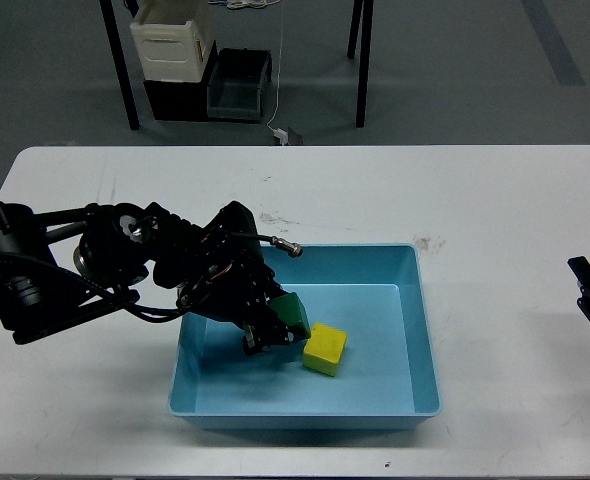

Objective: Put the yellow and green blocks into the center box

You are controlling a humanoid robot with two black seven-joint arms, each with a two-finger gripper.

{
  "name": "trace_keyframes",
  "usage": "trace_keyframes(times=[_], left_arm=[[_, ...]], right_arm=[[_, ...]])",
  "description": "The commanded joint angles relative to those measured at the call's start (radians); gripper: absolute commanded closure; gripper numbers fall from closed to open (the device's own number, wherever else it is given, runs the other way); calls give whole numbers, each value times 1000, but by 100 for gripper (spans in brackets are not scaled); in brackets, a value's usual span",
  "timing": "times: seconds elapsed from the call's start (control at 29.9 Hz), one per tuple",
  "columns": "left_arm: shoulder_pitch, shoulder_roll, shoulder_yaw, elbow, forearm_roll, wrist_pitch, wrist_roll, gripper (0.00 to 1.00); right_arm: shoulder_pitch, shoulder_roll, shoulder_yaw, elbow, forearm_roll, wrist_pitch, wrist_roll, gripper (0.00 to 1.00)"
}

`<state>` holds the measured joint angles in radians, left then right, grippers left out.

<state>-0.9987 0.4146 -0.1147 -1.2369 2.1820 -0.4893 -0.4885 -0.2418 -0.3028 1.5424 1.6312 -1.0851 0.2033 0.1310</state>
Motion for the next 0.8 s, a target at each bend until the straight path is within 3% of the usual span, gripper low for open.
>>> trace_keyframes(times=[0.0, 0.13, 0.33, 0.4, 0.5, 0.64, 0.77], left_arm=[[0, -14, -7, 25, -49, 1, 0, 0], [0, -7, -74, 11, -258, 1, 0, 0], [87, 10, -244, 7, -776, 1, 0, 0], [158, 23, -331, 5, -983, 1, 0, 0], [277, 27, -448, 2, -1310, 1, 0, 0], [393, 96, -459, 1, -1675, 1, 0, 0], [538, 173, -482, -54, -2049, 1, 0, 0]], right_arm=[[5, 1, -30, 3, 1, 2, 42, 0], [33, 1, -36, 9, 1, 7, 157, 0], [110, 60, -117, 6, 95, 10, 150, 0], [136, 70, -152, 6, 209, 13, 119, 0], [179, 91, -180, 3, 426, 25, 36, 0], [184, 183, -165, -1, 687, 33, -79, 0], [164, 214, -127, -1, 864, 33, -102, 0]])
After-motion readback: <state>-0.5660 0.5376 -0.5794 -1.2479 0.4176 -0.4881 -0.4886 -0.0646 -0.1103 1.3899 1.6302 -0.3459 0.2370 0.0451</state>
